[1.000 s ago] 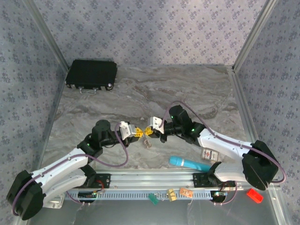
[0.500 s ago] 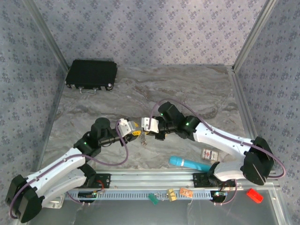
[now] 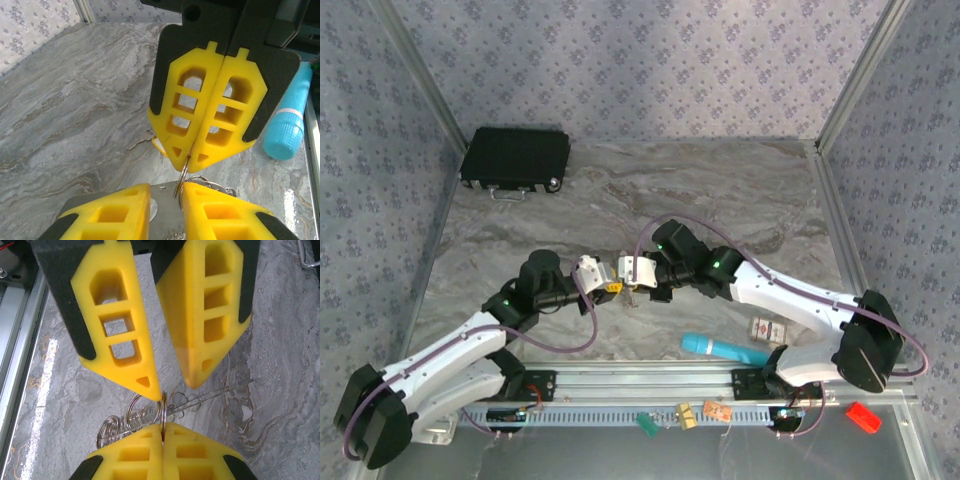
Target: Put the keys on the keyring
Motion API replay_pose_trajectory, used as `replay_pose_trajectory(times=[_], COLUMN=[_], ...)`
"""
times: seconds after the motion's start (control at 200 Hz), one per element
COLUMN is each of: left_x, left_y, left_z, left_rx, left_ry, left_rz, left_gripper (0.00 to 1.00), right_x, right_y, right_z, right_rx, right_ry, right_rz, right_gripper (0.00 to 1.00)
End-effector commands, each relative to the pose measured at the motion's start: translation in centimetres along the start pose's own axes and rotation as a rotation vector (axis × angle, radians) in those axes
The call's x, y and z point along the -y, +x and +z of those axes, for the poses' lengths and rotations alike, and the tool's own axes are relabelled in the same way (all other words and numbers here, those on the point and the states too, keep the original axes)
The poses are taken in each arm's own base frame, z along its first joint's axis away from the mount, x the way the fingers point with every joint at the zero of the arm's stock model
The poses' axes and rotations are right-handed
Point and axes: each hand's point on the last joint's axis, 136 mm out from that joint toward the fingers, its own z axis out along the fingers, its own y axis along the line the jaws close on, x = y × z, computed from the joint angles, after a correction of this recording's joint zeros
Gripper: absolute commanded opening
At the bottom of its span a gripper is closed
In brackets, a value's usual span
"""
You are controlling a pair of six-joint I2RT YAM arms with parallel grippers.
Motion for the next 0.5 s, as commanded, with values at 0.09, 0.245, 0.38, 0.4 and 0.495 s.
replay_pose_trajectory(times=[0.09,0.245,0.38,0.4,0.495], left_x=[0.6,0.6,0.7,0.7,0.8], left_y=[-1.4,-1.4,-1.6,-1.7,-1.8], left_z=[0.2,0.3,0.2,0.1,0.0], left_rx=[0.047,0.052,0.064,0.067,0.091], left_ry=[0.050,0.054,0.054,0.056,0.052], left_rz=[0.009,0.011,0.016,0.016,0.009], left_gripper=[0.21,0.12,0.00,0.00,0.00], right_x=[0.4,0.4,0.4,0.6,1.6], right_y=[-2.3,-2.8,-2.8,-2.9,-2.5], right_z=[-0.6,-0.7,-1.0,-1.1,-2.4], right_rx=[0.076,0.100,0.127,0.141,0.243], right_ry=[0.006,0.000,0.007,0.016,0.051], right_rz=[-0.008,-0.005,0.008,0.016,0.079], right_gripper=[0.00,0.00,0.00,0.00,0.24])
